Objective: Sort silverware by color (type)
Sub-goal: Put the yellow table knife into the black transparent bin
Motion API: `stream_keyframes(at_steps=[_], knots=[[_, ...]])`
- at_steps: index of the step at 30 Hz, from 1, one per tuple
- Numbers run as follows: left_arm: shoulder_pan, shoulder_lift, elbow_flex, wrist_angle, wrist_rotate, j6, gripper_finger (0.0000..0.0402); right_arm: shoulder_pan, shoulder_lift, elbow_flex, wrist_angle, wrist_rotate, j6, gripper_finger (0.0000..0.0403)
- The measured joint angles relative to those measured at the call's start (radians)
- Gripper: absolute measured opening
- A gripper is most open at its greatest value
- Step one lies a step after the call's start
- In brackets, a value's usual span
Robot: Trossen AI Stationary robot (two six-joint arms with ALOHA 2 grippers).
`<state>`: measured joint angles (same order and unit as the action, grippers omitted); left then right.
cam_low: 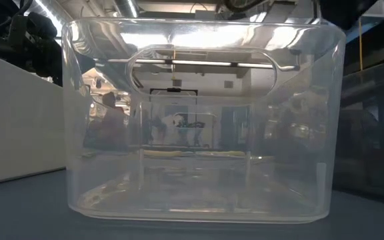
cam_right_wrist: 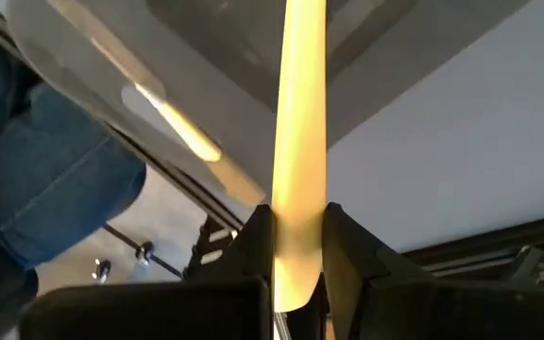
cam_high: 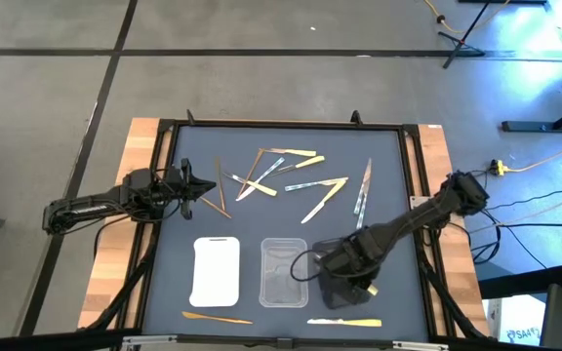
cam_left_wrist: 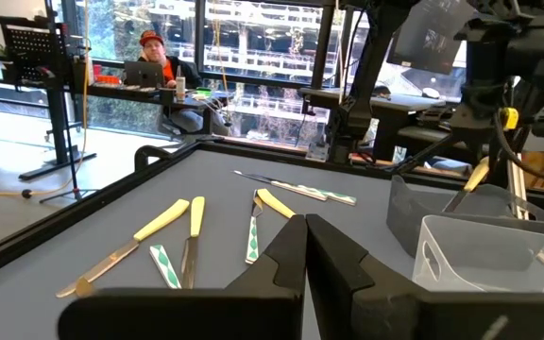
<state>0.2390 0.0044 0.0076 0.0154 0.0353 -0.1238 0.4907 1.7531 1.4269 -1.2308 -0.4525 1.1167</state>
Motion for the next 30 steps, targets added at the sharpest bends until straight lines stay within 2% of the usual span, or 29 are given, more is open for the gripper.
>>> stream_keyframes(at_steps=[7,26,30], knots=[[0.0,0.0,0.0,0.0,0.0,0.0,0.0004,-0.035,0.0,0.0,-0.004,0.025,0.001,0.004],[0.0,0.0,0.0,0.0,0.0,0.0,0.0004,-0.033,0.0,0.0,0.006,0.051,0.004,0.004],[0.0,0.0,0.0,0.0,0.0,0.0,0.0004,-0.033,0.0,0.0,0.008,0.052,0.004,0.0062]])
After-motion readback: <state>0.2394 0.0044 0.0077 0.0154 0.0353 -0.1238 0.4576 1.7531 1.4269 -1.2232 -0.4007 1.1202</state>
